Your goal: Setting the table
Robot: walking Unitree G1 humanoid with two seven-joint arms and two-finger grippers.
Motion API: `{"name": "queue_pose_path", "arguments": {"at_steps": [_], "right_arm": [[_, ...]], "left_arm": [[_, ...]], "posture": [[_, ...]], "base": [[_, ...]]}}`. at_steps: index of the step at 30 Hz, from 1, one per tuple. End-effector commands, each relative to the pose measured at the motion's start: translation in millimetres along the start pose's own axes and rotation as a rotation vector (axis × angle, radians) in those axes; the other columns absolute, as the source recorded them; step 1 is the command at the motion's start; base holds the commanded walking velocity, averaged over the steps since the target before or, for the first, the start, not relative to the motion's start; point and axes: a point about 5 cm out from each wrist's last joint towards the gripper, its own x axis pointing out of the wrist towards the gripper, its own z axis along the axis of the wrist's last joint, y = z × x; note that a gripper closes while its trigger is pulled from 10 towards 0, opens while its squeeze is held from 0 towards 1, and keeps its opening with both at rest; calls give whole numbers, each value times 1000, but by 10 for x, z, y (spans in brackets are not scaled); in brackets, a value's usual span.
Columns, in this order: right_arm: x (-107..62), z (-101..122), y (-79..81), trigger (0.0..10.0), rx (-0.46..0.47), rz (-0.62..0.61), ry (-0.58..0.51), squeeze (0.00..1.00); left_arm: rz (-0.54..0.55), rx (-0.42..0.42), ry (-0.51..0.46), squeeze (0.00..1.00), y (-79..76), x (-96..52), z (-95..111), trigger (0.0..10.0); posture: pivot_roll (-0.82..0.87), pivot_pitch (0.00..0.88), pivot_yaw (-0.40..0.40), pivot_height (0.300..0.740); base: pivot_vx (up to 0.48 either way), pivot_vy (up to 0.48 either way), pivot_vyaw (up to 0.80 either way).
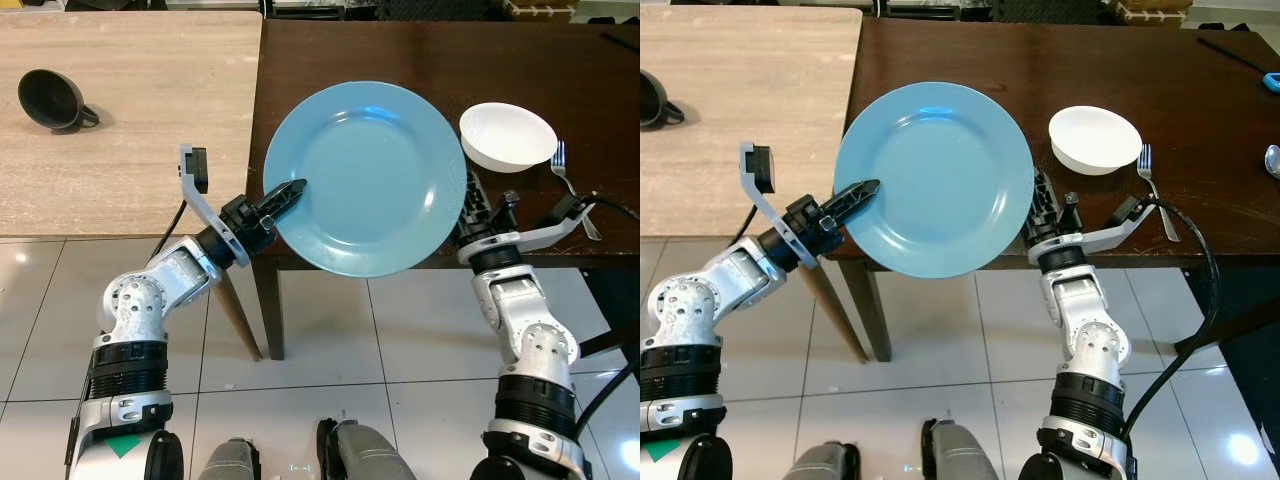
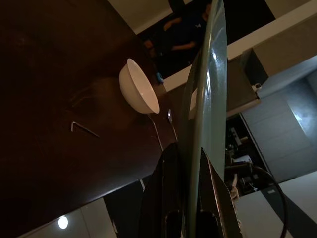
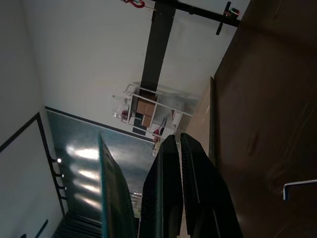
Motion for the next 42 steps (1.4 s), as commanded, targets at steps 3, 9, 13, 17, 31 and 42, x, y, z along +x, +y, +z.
{"name": "queue_pose_path", "arguments": {"at_steps": [3, 9, 13, 17, 31, 42], "right_arm": [[-45, -12, -83, 10000, -130, -79, 61, 0], [-498, -203, -273, 10000, -415, -110, 429, 0], [-747, -241, -421, 10000, -543, -169, 588, 0], [-972, -276, -555, 10000, -647, -213, 746, 0], [-1327, -546, -1134, 10000, -949, -399, 1056, 0], [-1690, -662, -1536, 10000, -1137, -601, 1222, 0]], "left_arm": [[100, 57, -49, 0, 118, -19, 20, 0], [155, 167, -147, 0, 152, -213, 168, 0], [207, 258, -132, 0, 214, -355, 212, 0], [145, 275, -50, 0, 182, -529, 220, 0], [171, 309, -117, 0, 195, -520, 194, 0], [174, 330, -153, 0, 174, -451, 207, 0]], "posture": [[70, 72, 23, 740], [68, 57, 20, 740], [65, 52, 21, 740], [58, 52, 21, 740], [61, 80, -9, 740], [48, 88, -14, 740]], "base": [[0, 0, 0], [0, 0, 0], [0, 0, 0], [0, 0, 0], [0, 0, 0], [0, 0, 0]]}}
